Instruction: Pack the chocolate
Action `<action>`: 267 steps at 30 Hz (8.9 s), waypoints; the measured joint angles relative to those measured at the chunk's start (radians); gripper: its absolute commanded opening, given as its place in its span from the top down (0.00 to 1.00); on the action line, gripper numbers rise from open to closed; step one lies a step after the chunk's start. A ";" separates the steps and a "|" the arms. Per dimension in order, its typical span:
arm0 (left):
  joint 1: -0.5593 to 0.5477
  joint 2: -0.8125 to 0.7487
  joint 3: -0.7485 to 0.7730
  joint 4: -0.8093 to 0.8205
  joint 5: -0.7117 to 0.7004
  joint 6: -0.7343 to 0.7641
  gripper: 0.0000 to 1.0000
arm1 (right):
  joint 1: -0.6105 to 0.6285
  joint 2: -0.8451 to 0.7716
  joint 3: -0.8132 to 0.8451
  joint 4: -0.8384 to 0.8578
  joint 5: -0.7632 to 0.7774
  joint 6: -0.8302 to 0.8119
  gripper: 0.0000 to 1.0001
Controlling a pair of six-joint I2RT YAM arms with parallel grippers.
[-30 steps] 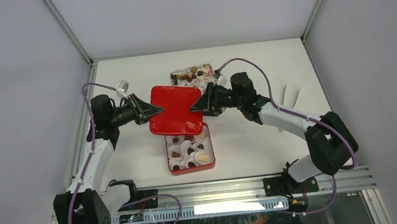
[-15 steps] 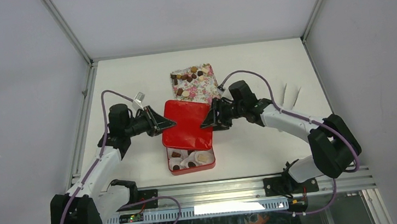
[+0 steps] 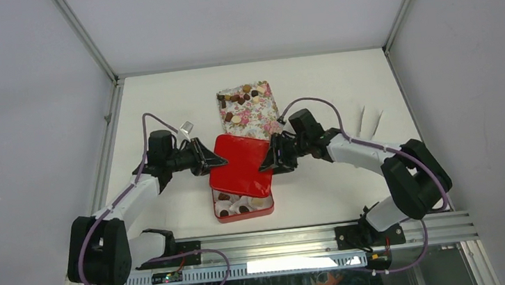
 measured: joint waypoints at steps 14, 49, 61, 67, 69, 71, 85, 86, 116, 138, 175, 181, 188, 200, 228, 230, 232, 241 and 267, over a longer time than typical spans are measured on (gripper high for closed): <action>-0.033 0.077 0.063 -0.280 0.002 0.102 0.67 | 0.006 0.072 0.026 -0.048 0.018 -0.086 0.58; -0.040 0.022 0.173 -0.808 -0.293 0.123 0.22 | 0.055 0.078 0.044 -0.113 0.055 -0.179 0.60; -0.040 0.047 0.159 -0.778 -0.364 0.089 0.39 | 0.068 0.076 0.044 -0.130 0.056 -0.185 0.54; -0.039 0.061 0.152 -0.761 -0.362 0.085 0.51 | 0.071 0.055 0.043 -0.142 0.056 -0.185 0.60; -0.039 0.061 0.151 -0.757 -0.359 0.084 0.52 | 0.071 0.054 0.043 -0.144 0.053 -0.185 0.60; -0.039 0.061 0.144 -0.753 -0.348 0.082 0.52 | 0.071 0.054 0.040 -0.146 0.043 -0.185 0.59; -0.039 0.061 0.100 -0.745 -0.262 0.066 0.56 | 0.079 0.068 -0.019 -0.166 -0.117 -0.196 0.54; -0.039 0.062 0.099 -0.745 -0.262 0.065 0.57 | 0.079 0.077 -0.019 -0.160 -0.131 -0.190 0.55; -0.036 0.219 0.226 -0.727 -0.287 0.119 0.67 | 0.036 0.202 0.127 -0.329 -0.179 -0.284 0.49; -0.039 0.202 0.169 -0.616 -0.212 0.085 0.72 | 0.214 -0.343 -0.269 -0.047 0.188 -0.395 0.35; -0.039 0.203 0.167 -0.602 -0.197 0.102 0.79 | 0.481 -0.661 -0.452 0.052 0.721 -0.413 0.27; -0.039 0.203 0.167 -0.605 -0.192 0.113 0.79 | 0.435 -0.711 -0.335 -0.107 0.795 -0.265 0.19; -0.039 0.201 0.167 -0.612 -0.191 0.117 0.80 | 0.152 -0.466 -0.187 -0.101 0.575 -0.071 0.34; -0.039 0.188 0.167 -0.633 -0.192 0.135 0.77 | 0.063 -0.160 -0.151 -0.033 0.319 -0.008 0.41; -0.039 0.142 0.254 -0.711 -0.301 0.189 0.35 | 0.048 -0.111 -0.138 0.056 0.260 -0.024 0.83; -0.039 0.137 0.265 -0.710 -0.343 0.189 0.36 | 0.048 -0.109 -0.138 0.062 0.258 -0.026 0.83; -0.039 0.126 0.275 -0.706 -0.391 0.183 0.37 | 0.048 -0.106 -0.138 0.066 0.255 -0.028 0.83; -0.028 0.184 0.363 -0.632 -0.471 0.153 0.40 | 0.048 -0.098 -0.138 0.077 0.245 -0.031 0.83; 0.010 0.324 0.358 -0.491 -0.383 0.188 0.63 | 0.042 -0.076 -0.116 0.060 0.209 -0.054 0.84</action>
